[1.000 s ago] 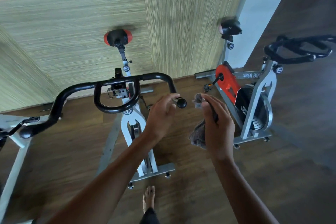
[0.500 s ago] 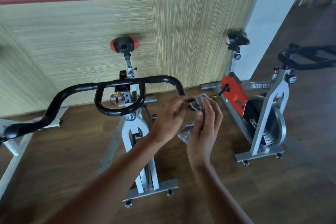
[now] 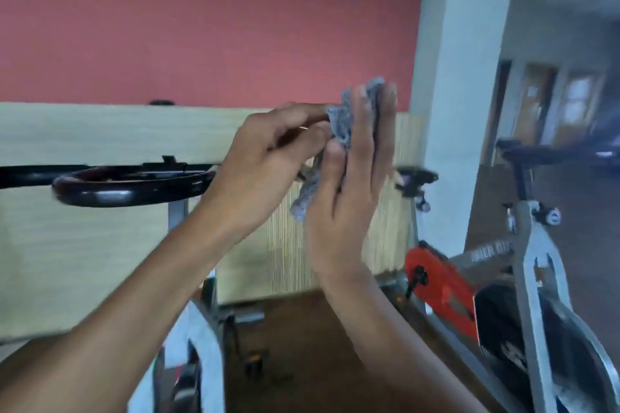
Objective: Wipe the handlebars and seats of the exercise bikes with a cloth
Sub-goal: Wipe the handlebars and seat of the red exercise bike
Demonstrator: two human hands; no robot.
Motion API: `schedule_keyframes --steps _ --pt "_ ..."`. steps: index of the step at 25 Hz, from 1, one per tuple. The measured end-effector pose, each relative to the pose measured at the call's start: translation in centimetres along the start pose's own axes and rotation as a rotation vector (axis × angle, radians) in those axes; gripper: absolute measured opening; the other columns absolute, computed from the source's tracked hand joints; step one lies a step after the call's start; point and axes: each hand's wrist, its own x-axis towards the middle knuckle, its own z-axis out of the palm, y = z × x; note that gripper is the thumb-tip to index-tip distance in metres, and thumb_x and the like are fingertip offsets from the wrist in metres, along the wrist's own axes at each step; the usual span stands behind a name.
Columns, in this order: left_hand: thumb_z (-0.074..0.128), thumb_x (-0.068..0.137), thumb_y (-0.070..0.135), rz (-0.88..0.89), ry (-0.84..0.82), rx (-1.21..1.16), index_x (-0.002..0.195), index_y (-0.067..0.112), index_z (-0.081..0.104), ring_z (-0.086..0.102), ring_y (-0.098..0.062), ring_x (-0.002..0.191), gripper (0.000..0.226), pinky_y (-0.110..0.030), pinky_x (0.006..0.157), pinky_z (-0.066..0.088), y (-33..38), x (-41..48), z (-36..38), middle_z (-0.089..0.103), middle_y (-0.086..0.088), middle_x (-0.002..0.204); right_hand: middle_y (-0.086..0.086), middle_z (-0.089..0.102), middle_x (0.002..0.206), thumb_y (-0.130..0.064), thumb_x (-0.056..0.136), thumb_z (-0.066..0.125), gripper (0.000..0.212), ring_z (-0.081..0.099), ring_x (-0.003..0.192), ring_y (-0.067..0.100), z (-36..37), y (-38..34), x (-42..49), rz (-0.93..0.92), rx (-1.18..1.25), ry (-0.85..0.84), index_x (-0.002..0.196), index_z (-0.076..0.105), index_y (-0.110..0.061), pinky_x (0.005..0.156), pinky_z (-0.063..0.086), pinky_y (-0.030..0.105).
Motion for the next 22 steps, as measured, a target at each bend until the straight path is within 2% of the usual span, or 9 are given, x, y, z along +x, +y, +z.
schedule_keyframes --steps 3,6,8,11,12,15,16,19,22 --pt "0.047 0.101 0.004 0.106 -0.007 0.020 0.104 0.012 0.071 0.067 -0.007 0.088 0.026 -0.025 0.087 0.054 -1.3 -0.7 0.4 0.071 0.005 0.092 0.031 0.023 0.157 -0.002 0.104 0.042 0.042 0.018 0.150 0.037 0.6 1.5 -0.2 -0.144 0.060 0.055 0.145 0.036 -0.007 0.120 0.023 0.057" --pt "0.045 0.100 0.001 0.128 0.051 0.022 0.114 -0.002 0.067 0.066 -0.011 0.092 0.026 -0.021 0.085 0.052 -2.0 -0.6 1.1 0.069 -0.006 0.100 0.032 0.022 0.157 0.001 0.104 0.043 0.041 0.018 0.150 0.040 0.8 2.6 -0.2 -0.222 0.063 0.119 0.145 0.042 0.000 0.122 0.020 0.055" --pt "0.044 0.100 0.000 0.160 0.044 0.032 0.104 0.000 0.069 0.064 -0.012 0.087 0.025 -0.020 0.082 0.051 -2.2 -0.6 1.0 0.068 -0.005 0.093 0.031 0.022 0.157 0.000 0.104 0.042 0.040 0.018 0.150 0.043 1.2 3.1 -0.5 -0.256 0.084 0.148 0.144 0.044 0.000 0.124 0.018 0.051" --pt "0.042 0.101 -0.001 0.207 0.004 0.073 0.067 0.020 0.072 0.059 -0.002 0.067 0.049 -0.018 0.076 0.050 -2.1 -0.8 0.6 0.061 0.014 0.063 0.030 0.024 0.157 -0.002 0.104 0.041 0.040 0.019 0.150 0.043 1.8 3.6 -0.6 -0.302 0.104 0.178 0.144 0.044 -0.002 0.124 0.019 0.050" --pt "0.042 0.101 0.000 0.226 0.000 0.079 0.064 0.021 0.071 0.058 -0.003 0.067 0.051 -0.018 0.075 0.050 -2.2 -0.8 0.5 0.059 0.013 0.062 0.030 0.024 0.157 -0.001 0.104 0.042 0.040 0.019 0.150 0.042 2.0 3.9 -0.6 -0.316 0.101 0.196 0.144 0.044 -0.003 0.123 0.020 0.051" --pt "0.044 0.101 0.002 0.258 0.018 0.010 0.105 0.013 0.073 0.067 -0.014 0.095 0.031 -0.021 0.083 0.052 -3.3 -0.5 0.3 0.074 -0.008 0.097 0.024 0.024 0.156 -0.004 0.104 0.043 0.040 0.021 0.149 0.041 2.7 5.1 -0.8 -0.376 0.083 0.245 0.144 0.041 -0.006 0.122 0.023 0.050" --pt "0.044 0.101 0.002 0.264 0.038 -0.021 0.115 0.012 0.070 0.068 -0.014 0.104 0.031 -0.022 0.086 0.052 -3.7 -0.5 0.3 0.074 -0.007 0.108 0.022 0.024 0.157 -0.006 0.105 0.041 0.040 0.022 0.149 0.042 2.9 5.7 -1.1 -0.400 0.084 0.249 0.145 0.040 -0.007 0.122 0.023 0.049" --pt "0.046 0.099 -0.001 0.299 0.061 -0.036 0.119 0.022 0.067 0.068 -0.012 0.108 0.037 -0.023 0.092 0.053 -4.7 -1.2 0.7 0.074 0.002 0.112 0.018 0.024 0.159 -0.012 0.107 0.037 0.041 0.024 0.149 0.040 3.4 7.6 -2.3 -0.420 0.087 0.242 0.148 0.037 -0.011 0.121 0.026 0.049" --pt "0.042 0.093 -0.011 0.349 0.104 0.014 0.123 0.015 0.067 0.069 -0.014 0.108 0.046 -0.026 0.093 0.053 -5.0 -1.2 1.4 0.073 0.000 0.115 0.014 0.024 0.158 -0.014 0.107 0.034 0.040 0.027 0.148 0.038 3.9 8.4 -3.3 -0.408 0.121 0.263 0.147 0.037 -0.012 0.116 0.032 0.054"
